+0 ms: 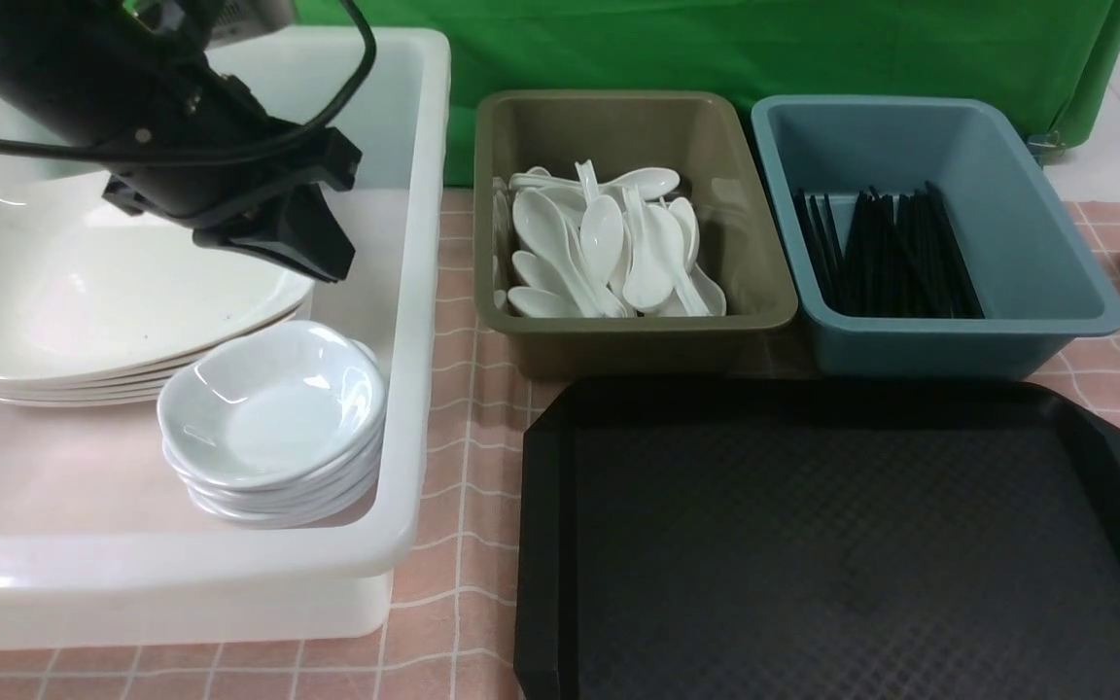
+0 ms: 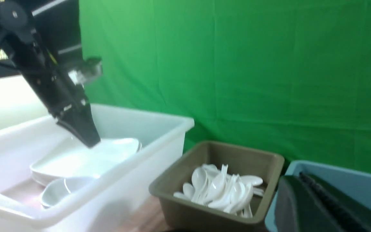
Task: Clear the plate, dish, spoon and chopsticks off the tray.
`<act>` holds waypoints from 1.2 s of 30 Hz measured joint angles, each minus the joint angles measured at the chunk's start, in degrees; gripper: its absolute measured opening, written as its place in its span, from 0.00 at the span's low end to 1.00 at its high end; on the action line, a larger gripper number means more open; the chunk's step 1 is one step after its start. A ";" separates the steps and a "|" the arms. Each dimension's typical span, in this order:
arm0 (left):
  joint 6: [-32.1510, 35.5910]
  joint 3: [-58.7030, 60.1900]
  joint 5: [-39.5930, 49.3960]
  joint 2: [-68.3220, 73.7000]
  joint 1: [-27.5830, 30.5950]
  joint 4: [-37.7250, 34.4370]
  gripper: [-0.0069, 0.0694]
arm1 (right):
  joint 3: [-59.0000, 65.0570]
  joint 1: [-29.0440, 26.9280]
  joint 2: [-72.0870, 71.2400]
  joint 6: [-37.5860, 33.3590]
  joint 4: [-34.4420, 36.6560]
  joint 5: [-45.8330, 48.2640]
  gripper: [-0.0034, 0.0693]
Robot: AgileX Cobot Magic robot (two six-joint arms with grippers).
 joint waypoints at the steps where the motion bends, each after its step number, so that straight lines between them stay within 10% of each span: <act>1: 0.00 0.00 0.06 0.00 0.00 0.00 0.09 | 0.26 0.00 0.00 0.00 0.00 -0.33 0.09; 25: -1.76 0.00 1.89 0.00 0.00 1.61 0.09 | 3.22 -0.46 0.37 0.07 6.62 -0.12 0.14; 36: -1.76 0.00 3.06 0.00 0.00 1.75 0.09 | 22.88 -19.24 -7.31 0.07 7.33 0.18 0.17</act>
